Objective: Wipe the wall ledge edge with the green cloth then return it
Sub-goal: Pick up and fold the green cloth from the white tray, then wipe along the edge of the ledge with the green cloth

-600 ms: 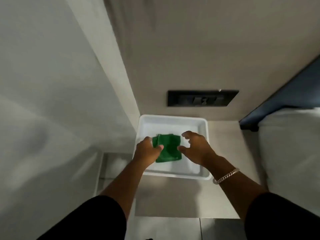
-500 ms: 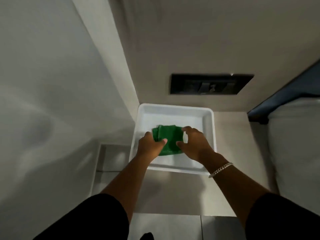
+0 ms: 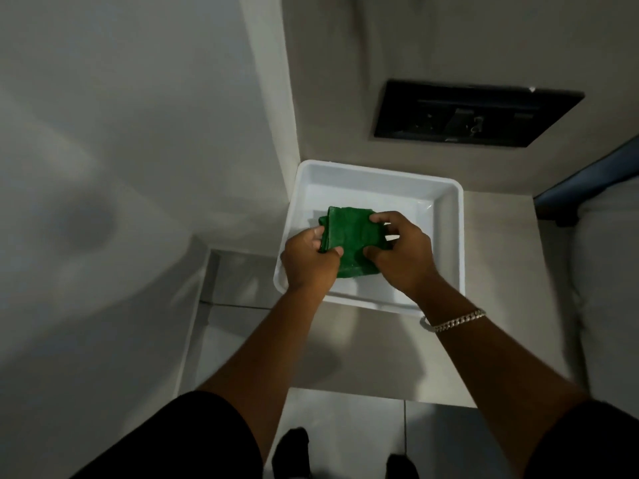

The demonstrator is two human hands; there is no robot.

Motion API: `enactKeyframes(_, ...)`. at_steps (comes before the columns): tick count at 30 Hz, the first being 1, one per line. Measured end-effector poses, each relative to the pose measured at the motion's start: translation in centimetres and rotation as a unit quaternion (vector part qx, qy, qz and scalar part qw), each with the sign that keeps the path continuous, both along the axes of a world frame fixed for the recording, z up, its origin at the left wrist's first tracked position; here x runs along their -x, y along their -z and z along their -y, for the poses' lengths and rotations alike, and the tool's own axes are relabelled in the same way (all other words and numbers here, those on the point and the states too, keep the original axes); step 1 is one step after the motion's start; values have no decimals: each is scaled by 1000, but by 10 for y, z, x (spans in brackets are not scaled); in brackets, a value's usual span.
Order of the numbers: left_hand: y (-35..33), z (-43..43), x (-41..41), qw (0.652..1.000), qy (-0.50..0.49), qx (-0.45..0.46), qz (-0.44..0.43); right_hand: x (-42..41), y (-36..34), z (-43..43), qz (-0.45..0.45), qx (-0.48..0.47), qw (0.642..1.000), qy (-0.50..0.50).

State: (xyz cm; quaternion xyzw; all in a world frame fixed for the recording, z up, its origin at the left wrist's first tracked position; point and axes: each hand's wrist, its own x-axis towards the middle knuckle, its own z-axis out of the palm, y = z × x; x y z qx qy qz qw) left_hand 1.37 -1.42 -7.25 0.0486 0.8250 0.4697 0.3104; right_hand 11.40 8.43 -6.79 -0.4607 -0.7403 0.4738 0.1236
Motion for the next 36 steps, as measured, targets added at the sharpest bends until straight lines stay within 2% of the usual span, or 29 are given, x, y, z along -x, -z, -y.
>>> enactKeyframes(5,-53,40,-16,998,-20,-56,-18,-18,-47,36,-50,-2,999,-7)
enactKeyframes(11,-98,132,-65,994,-100,-38,-21,-51,-94,110,-49,6,993,-103)
enactKeyframes(17,-85,249,-124,981,-193,-13,-1,-78,-73,204,-19,38,974,-224)
enactKeyframes(24,16,387,-176,957,-287,46,28,-93,35,334,20,67,932,-356)
enactKeyframes(29,130,471,-205,941,-332,63,22,-95,151,413,29,89,896,-434)
enactKeyframes(36,278,543,-216,915,-394,87,-12,-82,315,497,24,66,859,-507)
